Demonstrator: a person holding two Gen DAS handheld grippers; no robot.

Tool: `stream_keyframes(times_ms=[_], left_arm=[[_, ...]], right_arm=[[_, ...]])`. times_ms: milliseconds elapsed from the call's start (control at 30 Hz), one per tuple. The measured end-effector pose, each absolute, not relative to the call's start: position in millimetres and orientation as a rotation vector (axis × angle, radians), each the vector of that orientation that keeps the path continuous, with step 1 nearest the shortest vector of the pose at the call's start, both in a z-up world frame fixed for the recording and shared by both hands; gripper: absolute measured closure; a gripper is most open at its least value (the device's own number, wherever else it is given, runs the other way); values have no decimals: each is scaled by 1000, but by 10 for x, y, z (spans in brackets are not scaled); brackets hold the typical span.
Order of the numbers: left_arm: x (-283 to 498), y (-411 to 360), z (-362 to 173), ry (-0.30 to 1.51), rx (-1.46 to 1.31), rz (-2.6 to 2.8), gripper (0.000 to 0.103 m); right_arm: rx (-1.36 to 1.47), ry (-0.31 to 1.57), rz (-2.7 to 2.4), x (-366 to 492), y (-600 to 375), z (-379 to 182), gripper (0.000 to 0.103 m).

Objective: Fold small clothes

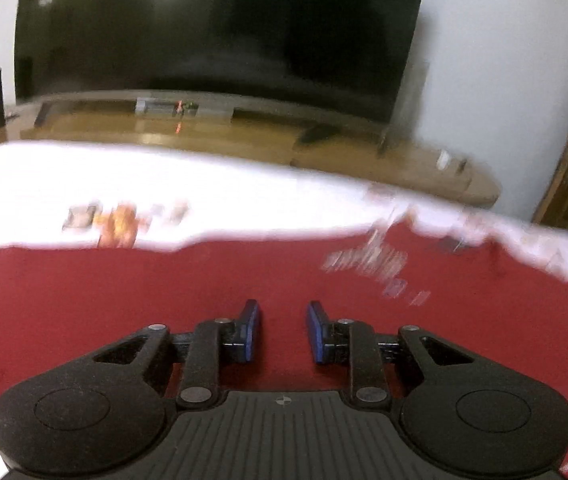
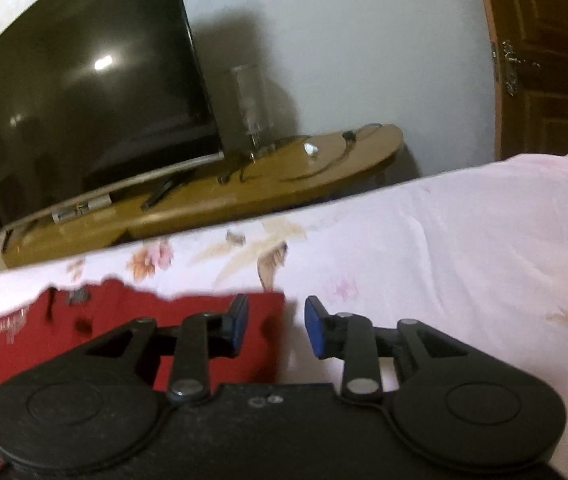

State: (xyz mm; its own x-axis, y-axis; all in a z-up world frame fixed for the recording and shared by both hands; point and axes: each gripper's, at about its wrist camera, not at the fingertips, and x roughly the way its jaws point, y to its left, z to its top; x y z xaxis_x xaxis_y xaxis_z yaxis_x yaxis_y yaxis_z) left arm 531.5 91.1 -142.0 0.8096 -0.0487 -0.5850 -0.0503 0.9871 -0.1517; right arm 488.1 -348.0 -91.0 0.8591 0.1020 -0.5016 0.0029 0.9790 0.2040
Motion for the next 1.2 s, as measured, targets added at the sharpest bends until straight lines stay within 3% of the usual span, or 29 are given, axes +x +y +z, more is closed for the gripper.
stream_keyframes(times_ms=[133, 333, 400, 433, 567, 733, 933, 1200], left_arm=[[5337, 927, -1460, 624, -159, 7, 77], [5272, 912, -1430, 613, -184, 20, 75], [5130, 869, -1383, 566, -182, 11, 39], [5095, 828, -1395, 569, -164, 3, 38], [5153, 752, -1446, 647, -103, 18, 38], [4827, 1141, -1319, 600, -203, 65, 38], [4018, 2398, -1256, 504, -369, 262, 38], [3531, 4180, -1595, 422, -918, 412, 42]], right_arm=[[51, 669, 25, 5183, -3279, -1205, 80], [96, 634, -65, 5015, -3350, -1100, 75], [89, 558, -41, 4802, -3306, -990, 71], [87, 540, -8, 4715, -3267, -967, 71], [-56, 660, 22, 4761, -2979, -1192, 71], [45, 634, -21, 4658, -3034, -995, 70], [-9, 607, -3, 4050, -3057, -965, 68], [84, 682, -82, 3453, -2998, -1029, 67]])
